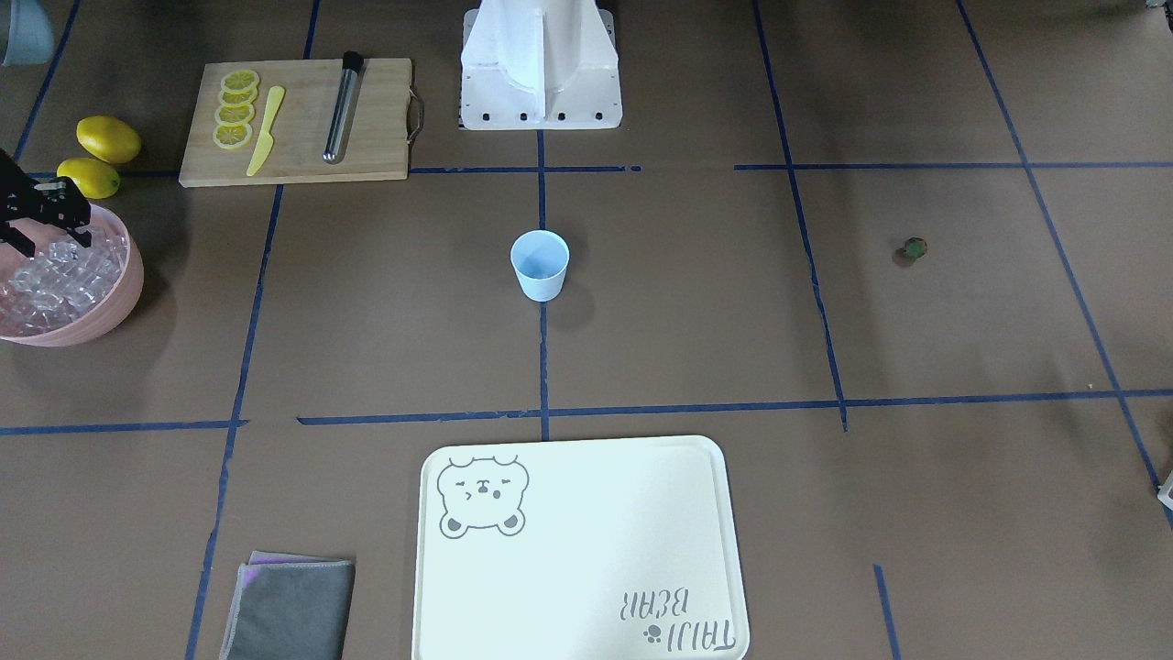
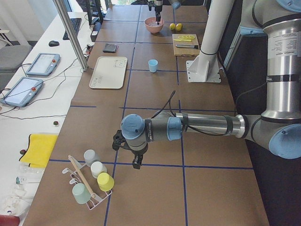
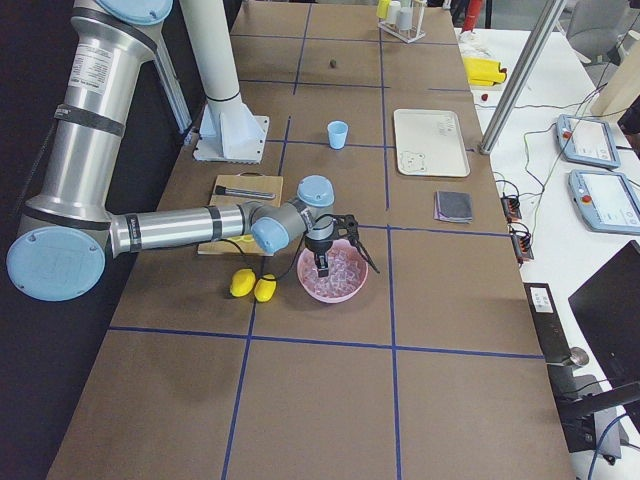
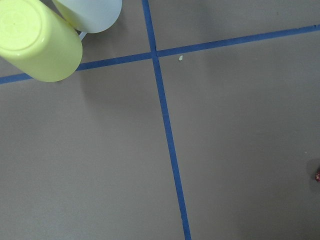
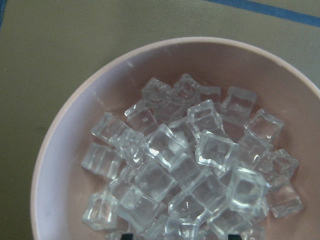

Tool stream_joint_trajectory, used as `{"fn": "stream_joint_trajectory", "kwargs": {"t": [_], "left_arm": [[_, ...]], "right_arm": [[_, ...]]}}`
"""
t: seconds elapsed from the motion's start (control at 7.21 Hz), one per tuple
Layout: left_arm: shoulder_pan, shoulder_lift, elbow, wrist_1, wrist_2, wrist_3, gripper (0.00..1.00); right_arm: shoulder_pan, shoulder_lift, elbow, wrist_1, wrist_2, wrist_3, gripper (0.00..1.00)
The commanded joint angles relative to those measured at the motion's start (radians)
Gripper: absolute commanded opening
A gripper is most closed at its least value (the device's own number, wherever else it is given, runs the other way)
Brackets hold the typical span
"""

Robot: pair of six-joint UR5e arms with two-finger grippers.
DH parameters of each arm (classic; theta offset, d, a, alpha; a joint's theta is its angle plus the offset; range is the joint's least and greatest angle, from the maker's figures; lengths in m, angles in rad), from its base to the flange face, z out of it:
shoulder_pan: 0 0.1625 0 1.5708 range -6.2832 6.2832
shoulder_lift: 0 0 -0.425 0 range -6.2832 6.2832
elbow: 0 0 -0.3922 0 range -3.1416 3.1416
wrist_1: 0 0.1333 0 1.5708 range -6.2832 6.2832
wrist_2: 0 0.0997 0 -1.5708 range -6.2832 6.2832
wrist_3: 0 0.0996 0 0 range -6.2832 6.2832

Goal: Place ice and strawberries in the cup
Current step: 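Lower the right gripper into the bowl and grasp another ice cube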

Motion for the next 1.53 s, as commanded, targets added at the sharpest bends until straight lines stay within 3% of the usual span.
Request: {"fn": "stream_joint_trajectory", "kwargs": {"t": [0.0, 0.14, 0.42, 0.83, 1.11, 1.39], "left_arm": [[-0.001, 0.000, 0.000, 0.000, 0.000, 0.000, 1.00], [0.001, 0.000, -0.001, -0.002, 0.000, 0.000, 1.00], [-0.001, -0.001, -0.002, -0.002, 0.000, 0.000, 1.00], [0.001, 0.000, -0.002, -0.002, 0.000, 0.000, 1.00], [-0.001, 0.000, -0.006, 0.000, 0.000, 0.000, 1.00], [0.001, 0.000, -0.006, 0.000, 0.000, 0.000, 1.00]], "right_arm": [[0.000, 0.000, -0.001, 0.001, 0.000, -0.003, 0.14], [0.000, 0.000, 0.004, 0.001, 0.002, -0.008, 0.03], [0.011, 0.000, 0.022, 0.001, 0.012, -0.011, 0.02], [0.066, 0.017, 0.122, -0.016, 0.020, -0.006, 0.03], [0.048, 0.171, 0.147, -0.168, 0.018, 0.032, 0.03], [-0.038, 0.284, 0.159, -0.210, 0.000, 0.133, 0.00]]}}
